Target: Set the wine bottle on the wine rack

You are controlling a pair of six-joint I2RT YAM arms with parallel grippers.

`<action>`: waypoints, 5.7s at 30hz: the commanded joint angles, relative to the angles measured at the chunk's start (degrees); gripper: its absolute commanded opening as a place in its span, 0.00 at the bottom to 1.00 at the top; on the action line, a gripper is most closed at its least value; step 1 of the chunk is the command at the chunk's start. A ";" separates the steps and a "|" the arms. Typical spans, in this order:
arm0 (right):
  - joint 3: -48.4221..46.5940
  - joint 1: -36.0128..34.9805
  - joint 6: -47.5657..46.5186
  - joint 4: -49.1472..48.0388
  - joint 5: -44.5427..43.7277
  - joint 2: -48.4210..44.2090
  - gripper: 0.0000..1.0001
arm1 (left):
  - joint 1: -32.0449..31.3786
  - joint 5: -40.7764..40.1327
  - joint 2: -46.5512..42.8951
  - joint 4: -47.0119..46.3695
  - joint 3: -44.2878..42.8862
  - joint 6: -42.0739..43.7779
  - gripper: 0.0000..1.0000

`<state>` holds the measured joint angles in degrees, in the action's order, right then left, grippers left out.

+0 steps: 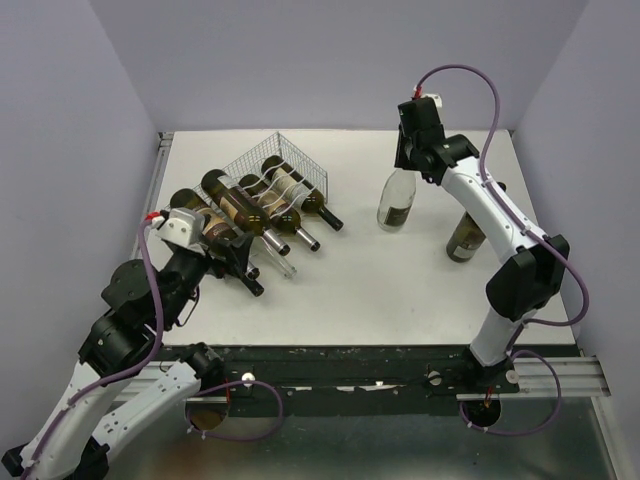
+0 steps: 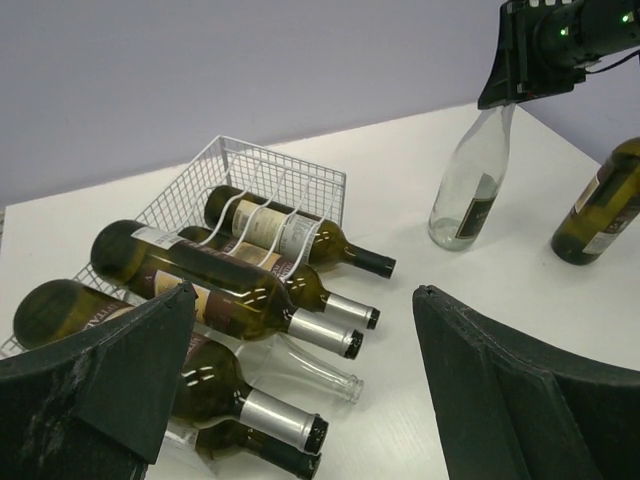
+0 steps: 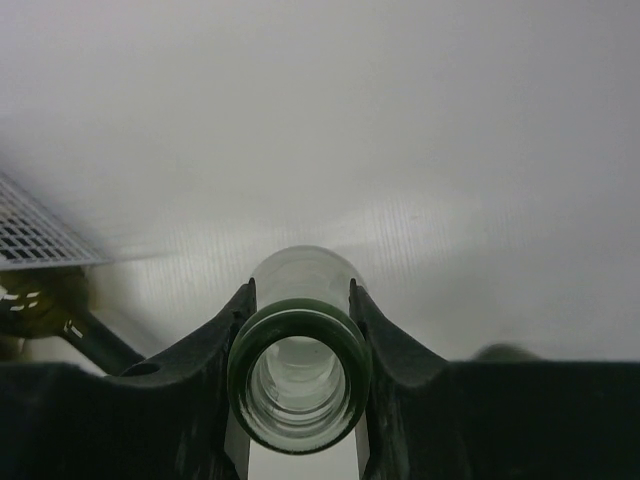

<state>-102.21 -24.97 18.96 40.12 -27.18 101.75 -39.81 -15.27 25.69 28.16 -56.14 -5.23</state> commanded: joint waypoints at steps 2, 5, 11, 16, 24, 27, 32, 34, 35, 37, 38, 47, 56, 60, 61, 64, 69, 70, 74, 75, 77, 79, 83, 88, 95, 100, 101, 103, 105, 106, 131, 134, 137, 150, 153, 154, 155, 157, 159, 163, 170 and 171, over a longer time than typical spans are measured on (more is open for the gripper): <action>-4.48 -0.08 2.74 4.00 15.29 -7.35 0.01 | -0.09 6.03 2.69 -5.56 2.87 -3.72 0.99; -3.79 -0.08 4.06 4.53 21.97 -9.72 0.01 | 0.00 9.28 3.92 -8.38 4.63 -5.39 0.99; 2.62 -0.08 0.83 -0.90 40.58 -16.14 0.01 | 0.00 17.44 7.52 -13.30 7.80 -7.33 0.99; 7.46 -0.08 -0.42 -6.27 55.46 -19.49 0.01 | -0.09 23.17 10.42 -19.19 10.61 -8.56 0.99; 8.61 -2.71 -3.31 -10.41 70.50 -22.39 0.01 | -0.61 32.04 18.33 -27.81 10.70 -13.48 0.99; 8.35 -4.82 -5.24 -10.59 72.17 -22.83 0.01 | -0.97 34.77 21.58 -29.39 9.56 -15.94 0.99; 5.72 -8.07 -8.67 -8.66 72.97 -22.57 0.01 | -1.41 41.72 25.01 -28.34 9.03 -15.42 0.99; 4.66 -9.21 -9.99 -7.69 73.32 -22.39 0.01 | -1.50 41.90 25.54 -26.86 9.12 -14.98 0.99; 4.22 -9.57 -10.69 -7.43 73.67 -22.39 0.01 | -1.41 41.64 25.63 -26.24 9.12 -14.72 0.99; 3.69 -10.27 -11.40 -7.34 74.28 -22.56 0.01 | -1.41 40.94 25.81 -25.44 9.21 -14.37 0.99; 3.60 -10.62 -11.58 -7.51 74.81 -22.74 0.01 | -1.41 40.76 25.81 -25.26 9.21 -14.28 0.99; 3.95 -12.03 -11.93 -10.94 79.47 -23.97 0.01 | -1.50 51.11 28.80 -30.07 9.73 -15.68 0.99; 5.88 -12.56 -12.37 -13.66 83.34 -25.73 0.01 | -1.58 56.49 29.50 -38.62 11.05 -17.44 0.99; 6.59 -12.65 -12.46 -13.84 83.43 -26.43 0.01 | -1.58 56.23 29.77 -38.10 10.44 -16.56 0.75; 6.50 -12.65 -12.63 -13.58 83.08 -26.61 0.01 | -1.58 55.62 29.68 -37.92 10.44 -16.39 0.60; 6.76 -12.65 -12.81 -12.61 81.77 -26.96 0.01 | -1.58 54.03 29.42 -35.56 9.56 -13.68 0.00; 7.99 -12.65 -13.16 -10.41 78.96 -27.93 0.66 | -1.58 43.32 28.54 -25.81 6.14 -5.51 0.00; 8.26 -12.73 -13.07 -10.06 78.08 -28.36 0.75 | -1.58 41.74 28.27 -24.57 5.35 -3.66 0.00; 9.05 -12.56 -12.72 -8.39 73.68 -29.86 0.91 | -1.58 38.65 26.87 -21.93 2.97 4.86 0.00; 8.96 -12.64 -12.29 -7.95 72.28 -30.30 0.92 | -1.67 38.04 26.26 -21.75 2.44 7.84 0.00; 9.14 -12.65 -10.97 -7.78 68.51 -31.35 0.93 | -1.58 37.07 25.81 -21.22 1.56 11.90 0.00; 8.61 -12.56 -9.39 -7.25 64.29 -32.40 0.93 | -1.58 36.10 25.20 -20.78 0.68 15.68 0.00; 5.89 -12.65 -5.87 -5.41 55.24 -33.37 0.93 | -1.58 35.66 24.76 -19.03 -0.90 23.85 0.00; -2.18 -12.65 -3.76 3.27 49.25 -30.40 0.93 | -1.58 35.31 25.11 -16.56 -3.53 34.57 0.00; -8.09 -12.65 -5.25 17.52 47.31 -24.07 0.93 | -1.85 31.71 24.75 -16.83 -4.24 49.51 0.00; -5.28 -12.64 -6.48 20.70 43.45 -20.64 0.90 | -2.46 27.85 27.12 -13.84 -5.56 60.14 0.00; -5.10 -12.65 -6.74 21.14 42.92 -19.85 0.89 | -2.81 26.62 27.74 -13.49 -5.47 61.91 0.00; -5.10 -12.65 -7.09 21.84 42.82 -18.44 0.89 | -3.95 22.76 28.88 -13.75 -4.95 67.17 0.00; -4.58 -12.65 -6.83 21.32 42.74 -17.74 0.89 | -5.01 19.77 29.85 -14.01 -4.42 71.13 0.00; -3.96 -12.65 -6.14 20.10 42.39 -17.99 0.89 | -5.45 18.88 30.29 -14.19 -4.24 72.54 0.00; 7.91 -16.60 -4.81 17.80 51.09 -15.98 0.70 | -9.14 13.51 34.51 -16.82 -3.27 78.45 0.00; 7.65 -18.00 -5.16 17.97 49.60 -13.96 0.66 | -9.93 12.81 34.95 -16.74 -3.54 79.06 0.00; 7.29 -19.58 -5.60 19.29 47.23 -12.02 0.62 | -10.46 11.41 35.65 -15.51 -4.33 79.59 0.00; 13.70 -22.66 -3.76 16.66 44.67 -12.72 0.61 | -10.81 9.29 38.82 -10.85 -9.60 73.98 0.00; 15.72 -22.84 -4.28 13.60 45.02 -14.21 0.62 | -10.72 10.78 38.21 -11.11 -9.69 72.74 0.00; 16.43 -22.75 -4.46 12.71 45.37 -14.91 0.62 | -10.72 11.65 37.86 -11.55 -9.34 72.30 0.00; 16.87 -22.75 -4.89 11.57 46.16 -15.53 0.63 | -10.72 12.62 37.42 -11.99 -8.90 72.03 0.00; 17.66 -22.93 -5.68 9.64 48.70 -16.67 0.63 | -10.72 14.12 36.54 -12.60 -8.46 71.07 0.00; 18.54 -22.84 -6.30 7.53 51.25 -17.99 0.65 | -10.81 15.00 36.18 -12.61 -8.46 70.45 0.00; 20.21 -22.93 -7.97 4.45 55.65 -19.66 0.69 | -10.72 16.57 35.31 -13.92 -7.41 70.27 0.00; 20.92 -22.93 -8.33 3.38 58.11 -20.11 0.63 | -10.72 17.11 34.34 -15.77 -6.79 69.31 0.00; 20.74 -23.10 -8.24 3.82 58.12 -19.93 0.56 | -10.81 16.94 34.60 -15.51 -7.14 68.44 0.00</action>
<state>-82.39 -45.67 12.91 45.10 25.06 81.78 -50.39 1.13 62.37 28.42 -59.88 65.80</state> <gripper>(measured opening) 0.650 0.901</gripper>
